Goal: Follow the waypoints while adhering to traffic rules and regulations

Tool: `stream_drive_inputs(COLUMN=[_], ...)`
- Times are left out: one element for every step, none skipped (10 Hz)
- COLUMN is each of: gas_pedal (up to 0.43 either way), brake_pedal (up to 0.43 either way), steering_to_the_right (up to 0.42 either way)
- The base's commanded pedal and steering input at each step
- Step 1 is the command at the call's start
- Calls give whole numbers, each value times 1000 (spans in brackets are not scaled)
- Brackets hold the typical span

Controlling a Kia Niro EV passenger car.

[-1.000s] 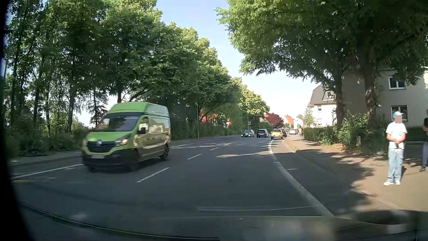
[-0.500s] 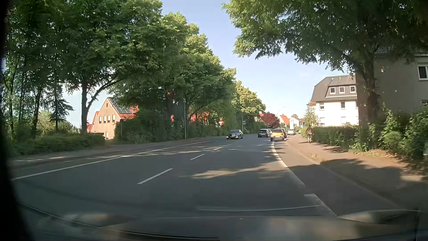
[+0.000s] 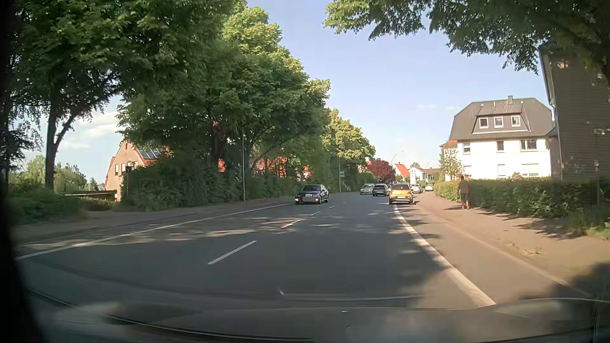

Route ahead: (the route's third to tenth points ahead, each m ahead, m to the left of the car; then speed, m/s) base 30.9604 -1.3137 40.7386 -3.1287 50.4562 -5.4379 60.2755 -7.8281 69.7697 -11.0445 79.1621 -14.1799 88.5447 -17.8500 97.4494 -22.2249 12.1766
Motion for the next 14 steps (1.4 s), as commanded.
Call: stream_drive_inputs(gas_pedal=[130,130,130,130,130,130,130,130,130,130,130,130,130,130], brake_pedal=[6,6,6,6,6,6,6,6,6,6,6,6,6,6], steering_to_the_right=[19,21,22,25,27,27,28,28,27,27,27,27,26,27])
